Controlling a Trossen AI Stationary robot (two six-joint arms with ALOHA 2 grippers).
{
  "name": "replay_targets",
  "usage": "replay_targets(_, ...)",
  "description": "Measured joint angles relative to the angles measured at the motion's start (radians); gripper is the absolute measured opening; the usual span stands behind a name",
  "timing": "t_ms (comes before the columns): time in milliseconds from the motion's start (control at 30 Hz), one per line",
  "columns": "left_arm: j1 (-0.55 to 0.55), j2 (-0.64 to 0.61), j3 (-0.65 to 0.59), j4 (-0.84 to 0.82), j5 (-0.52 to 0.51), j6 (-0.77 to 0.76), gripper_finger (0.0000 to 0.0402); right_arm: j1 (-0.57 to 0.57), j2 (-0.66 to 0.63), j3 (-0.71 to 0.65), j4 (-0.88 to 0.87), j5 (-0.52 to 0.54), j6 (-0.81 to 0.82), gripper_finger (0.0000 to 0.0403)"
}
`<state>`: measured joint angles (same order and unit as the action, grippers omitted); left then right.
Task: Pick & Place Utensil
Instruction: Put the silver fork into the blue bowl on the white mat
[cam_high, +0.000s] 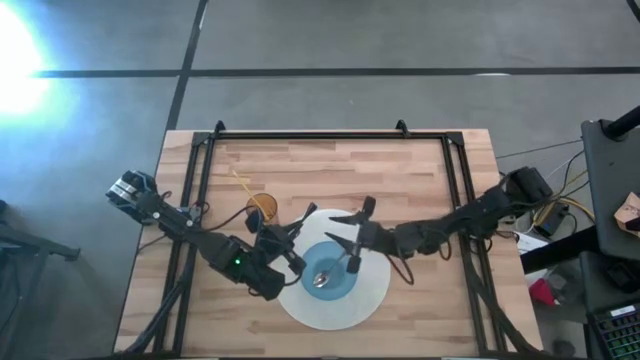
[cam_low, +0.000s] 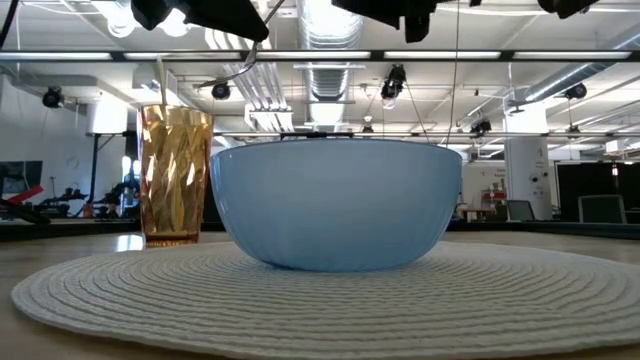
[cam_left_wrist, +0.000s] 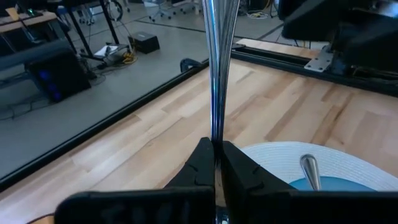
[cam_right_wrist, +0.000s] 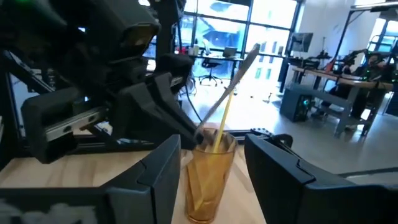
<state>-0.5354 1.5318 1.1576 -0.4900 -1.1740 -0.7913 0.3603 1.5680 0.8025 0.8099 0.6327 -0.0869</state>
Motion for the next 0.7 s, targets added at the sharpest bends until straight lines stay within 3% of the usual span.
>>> replay_targets(400,0.004,0.000,0.000,0.000,-0.015,0.031,0.0003,-0.021,0.149,0.160,0.012,0.076,-0.027,0.0157)
replay_targets(700,0.004,0.000,-0.001,-0.007,-0.014,0.041,0.0003,-0.051,0.166,0.203,0.011,0.078,-0.016,0.0157)
